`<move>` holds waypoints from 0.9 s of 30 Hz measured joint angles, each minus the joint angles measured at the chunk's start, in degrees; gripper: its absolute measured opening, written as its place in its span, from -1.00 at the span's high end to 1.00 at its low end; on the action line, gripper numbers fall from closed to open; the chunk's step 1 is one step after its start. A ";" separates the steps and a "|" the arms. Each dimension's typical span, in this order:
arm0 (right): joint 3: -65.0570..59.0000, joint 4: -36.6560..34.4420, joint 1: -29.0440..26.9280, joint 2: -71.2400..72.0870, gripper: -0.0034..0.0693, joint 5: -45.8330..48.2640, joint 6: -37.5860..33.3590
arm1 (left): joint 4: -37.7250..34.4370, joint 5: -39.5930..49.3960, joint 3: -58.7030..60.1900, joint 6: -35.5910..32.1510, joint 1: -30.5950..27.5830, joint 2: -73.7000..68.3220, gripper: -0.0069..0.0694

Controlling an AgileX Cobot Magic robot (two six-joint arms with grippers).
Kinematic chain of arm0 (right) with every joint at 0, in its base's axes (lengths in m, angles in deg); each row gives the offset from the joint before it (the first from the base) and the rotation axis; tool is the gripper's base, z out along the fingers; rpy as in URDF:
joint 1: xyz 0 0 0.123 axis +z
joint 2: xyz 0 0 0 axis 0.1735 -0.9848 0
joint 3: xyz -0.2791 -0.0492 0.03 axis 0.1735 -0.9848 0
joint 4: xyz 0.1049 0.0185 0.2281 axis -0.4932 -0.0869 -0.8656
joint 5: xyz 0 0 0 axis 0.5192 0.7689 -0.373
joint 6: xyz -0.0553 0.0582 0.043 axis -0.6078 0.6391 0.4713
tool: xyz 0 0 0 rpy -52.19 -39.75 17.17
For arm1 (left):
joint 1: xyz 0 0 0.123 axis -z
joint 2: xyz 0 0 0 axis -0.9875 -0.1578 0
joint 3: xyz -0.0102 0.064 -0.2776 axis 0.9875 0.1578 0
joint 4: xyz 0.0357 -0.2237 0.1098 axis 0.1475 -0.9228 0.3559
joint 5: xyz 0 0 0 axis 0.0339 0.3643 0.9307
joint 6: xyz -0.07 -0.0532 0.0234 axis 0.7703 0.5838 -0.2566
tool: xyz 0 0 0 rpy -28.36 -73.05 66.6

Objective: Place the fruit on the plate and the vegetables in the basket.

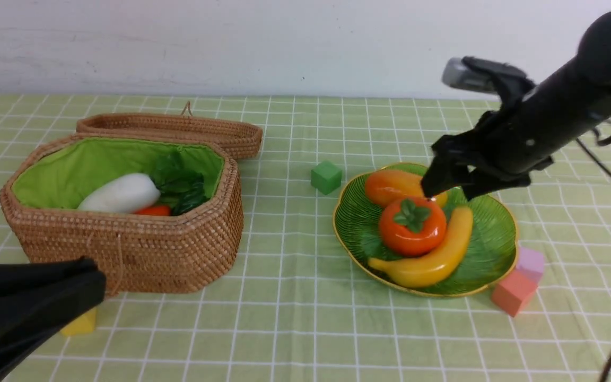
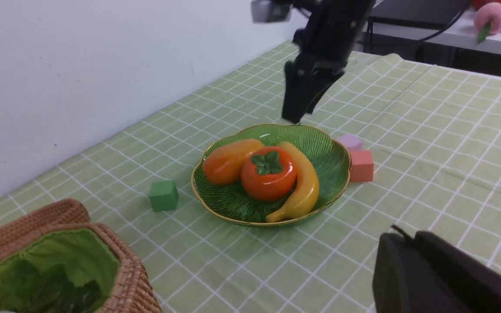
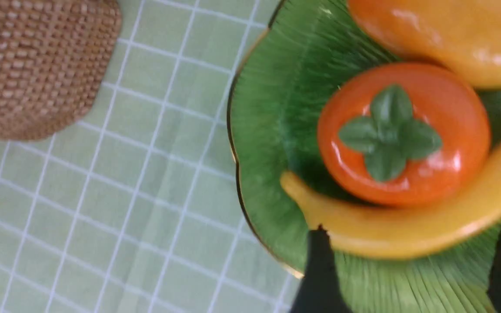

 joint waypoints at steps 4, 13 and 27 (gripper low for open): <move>-0.76 6.95 0.01 9.03 0.30 7.75 4.22 | 1.49 0.00 0.00 5.63 0.00 0.23 0.85; -17.33 14.16 0.07 35.30 0.94 13.34 11.36 | 11.98 -1.06 8.34 25.03 0.00 13.61 0.85; -49.87 20.00 0.07 71.92 0.89 3.80 24.78 | 13.00 -11.18 26.15 31.85 0.00 20.95 0.85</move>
